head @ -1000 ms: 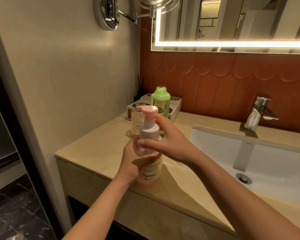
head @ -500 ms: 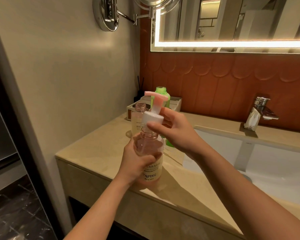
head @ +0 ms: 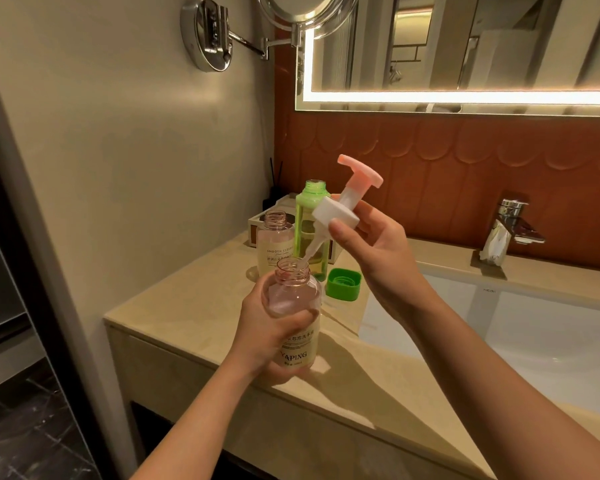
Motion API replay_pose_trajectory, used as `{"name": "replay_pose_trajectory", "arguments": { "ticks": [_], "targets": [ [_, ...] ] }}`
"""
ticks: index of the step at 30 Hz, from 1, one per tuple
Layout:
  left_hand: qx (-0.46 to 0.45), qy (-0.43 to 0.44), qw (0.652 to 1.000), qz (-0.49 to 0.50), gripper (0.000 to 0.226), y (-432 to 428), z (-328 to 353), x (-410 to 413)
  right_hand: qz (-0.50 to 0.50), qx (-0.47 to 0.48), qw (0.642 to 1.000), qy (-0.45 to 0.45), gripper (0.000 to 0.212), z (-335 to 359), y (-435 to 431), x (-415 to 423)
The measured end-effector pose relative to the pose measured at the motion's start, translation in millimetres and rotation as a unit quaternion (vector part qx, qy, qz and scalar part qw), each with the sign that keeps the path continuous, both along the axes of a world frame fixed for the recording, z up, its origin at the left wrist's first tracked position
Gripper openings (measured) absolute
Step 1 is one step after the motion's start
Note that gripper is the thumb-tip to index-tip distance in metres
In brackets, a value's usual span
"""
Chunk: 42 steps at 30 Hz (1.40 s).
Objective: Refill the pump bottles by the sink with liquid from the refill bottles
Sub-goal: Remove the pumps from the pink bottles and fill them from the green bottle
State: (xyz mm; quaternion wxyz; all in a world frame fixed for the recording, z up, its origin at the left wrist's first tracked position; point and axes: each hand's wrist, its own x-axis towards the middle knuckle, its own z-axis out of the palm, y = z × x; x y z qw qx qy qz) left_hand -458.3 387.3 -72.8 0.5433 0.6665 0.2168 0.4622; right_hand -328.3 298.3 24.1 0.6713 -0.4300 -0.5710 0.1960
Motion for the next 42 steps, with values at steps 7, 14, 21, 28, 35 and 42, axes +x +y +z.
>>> {"name": "replay_pose_trajectory", "arguments": {
  "ticks": [7,14,21,28,35,42],
  "targets": [
    [-0.004,0.004,1.000,-0.001,0.067,-2.7,2.4,-0.8,-0.014,0.033,0.996,0.084,0.027,-4.7,-6.1,12.5],
    [-0.008,0.005,1.000,0.010,0.063,-2.1,1.6,1.1,-0.055,0.013,0.983,0.177,0.035,-16.0,-10.7,24.8],
    [-0.007,0.006,1.000,0.011,0.063,-2.9,1.7,1.4,-0.047,-0.014,0.967,0.251,0.014,-19.4,-11.0,28.5],
    [-0.001,0.013,1.000,0.017,0.063,-3.3,1.3,1.0,-0.069,-0.028,0.948,0.309,0.008,-23.4,-10.5,30.8],
    [0.007,0.007,1.000,0.025,0.060,-3.0,-0.4,1.6,-0.087,-0.061,0.917,0.383,0.011,-23.8,-10.2,32.0],
    [0.022,0.006,0.999,0.033,0.057,-0.1,1.6,-3.8,-0.116,-0.079,0.891,0.433,0.014,-15.5,-4.7,39.9]
  ]
}}
